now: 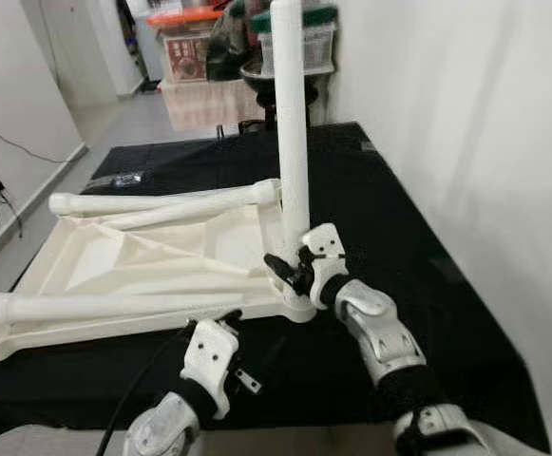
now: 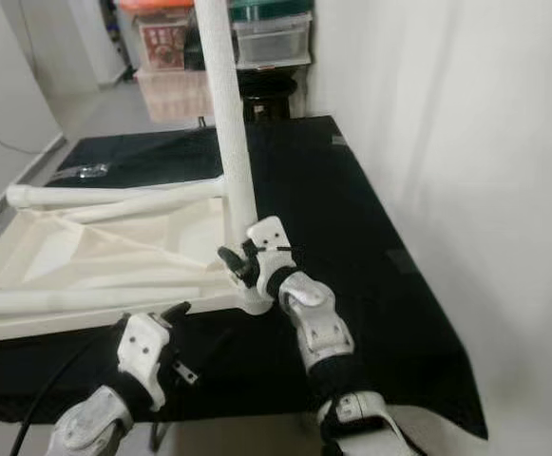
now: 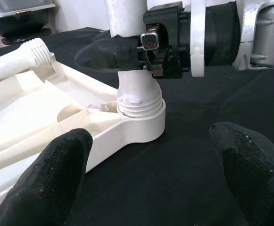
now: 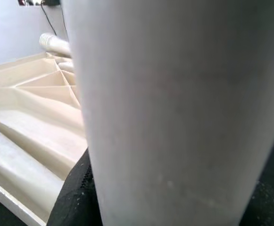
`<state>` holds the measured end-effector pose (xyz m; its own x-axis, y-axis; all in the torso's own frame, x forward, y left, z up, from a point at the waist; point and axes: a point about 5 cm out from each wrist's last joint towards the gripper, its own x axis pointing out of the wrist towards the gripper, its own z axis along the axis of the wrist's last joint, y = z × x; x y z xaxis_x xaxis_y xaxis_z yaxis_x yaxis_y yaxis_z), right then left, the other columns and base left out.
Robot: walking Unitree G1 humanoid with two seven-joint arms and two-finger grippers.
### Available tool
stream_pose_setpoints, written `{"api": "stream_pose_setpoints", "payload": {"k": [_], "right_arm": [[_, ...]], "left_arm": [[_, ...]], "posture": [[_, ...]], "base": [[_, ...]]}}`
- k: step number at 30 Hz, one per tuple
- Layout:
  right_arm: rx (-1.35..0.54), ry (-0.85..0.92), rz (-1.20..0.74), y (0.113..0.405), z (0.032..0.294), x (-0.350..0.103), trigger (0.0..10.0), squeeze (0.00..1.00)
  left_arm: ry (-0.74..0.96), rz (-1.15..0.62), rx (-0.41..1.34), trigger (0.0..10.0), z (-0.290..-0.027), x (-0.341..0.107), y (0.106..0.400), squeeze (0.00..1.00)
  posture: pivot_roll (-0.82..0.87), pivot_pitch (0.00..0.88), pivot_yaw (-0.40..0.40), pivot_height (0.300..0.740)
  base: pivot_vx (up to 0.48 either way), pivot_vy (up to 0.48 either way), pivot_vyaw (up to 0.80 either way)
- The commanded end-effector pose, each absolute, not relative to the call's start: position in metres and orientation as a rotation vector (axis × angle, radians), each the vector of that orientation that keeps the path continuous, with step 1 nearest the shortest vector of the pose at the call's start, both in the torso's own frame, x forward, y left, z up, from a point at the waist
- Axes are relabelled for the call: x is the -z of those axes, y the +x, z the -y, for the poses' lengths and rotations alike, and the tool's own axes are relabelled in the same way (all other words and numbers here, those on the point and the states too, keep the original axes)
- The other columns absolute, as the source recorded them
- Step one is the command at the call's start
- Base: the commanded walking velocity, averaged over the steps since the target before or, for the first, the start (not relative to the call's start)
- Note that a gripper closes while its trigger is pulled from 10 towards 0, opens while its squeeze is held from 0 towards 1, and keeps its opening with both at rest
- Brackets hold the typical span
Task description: Building children table
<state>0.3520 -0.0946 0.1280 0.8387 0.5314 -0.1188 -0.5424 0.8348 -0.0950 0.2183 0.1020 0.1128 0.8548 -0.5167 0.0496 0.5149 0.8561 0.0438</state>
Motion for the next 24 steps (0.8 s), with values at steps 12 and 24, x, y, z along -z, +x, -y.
{"api": "stream_pose_setpoints", "payload": {"k": [12,24], "right_arm": [[-1.01,-0.054,-0.035,0.349,0.086,-0.149,10.0,0.78],[-1.35,-0.121,-0.124,0.364,0.09,-0.171,0.0,0.0]], "left_arm": [[-0.004,0.061,0.513,10.0,-0.106,-0.108,0.225,0.0],[-0.015,0.067,0.509,10.0,-0.106,-0.107,0.226,0.0]], "posture": [[-0.03,0.0,0.05,0.74],[-0.01,0.0,0.047,0.74]], "base": [[0.0,0.0,0.0],[0.0,0.0,0.0]]}}
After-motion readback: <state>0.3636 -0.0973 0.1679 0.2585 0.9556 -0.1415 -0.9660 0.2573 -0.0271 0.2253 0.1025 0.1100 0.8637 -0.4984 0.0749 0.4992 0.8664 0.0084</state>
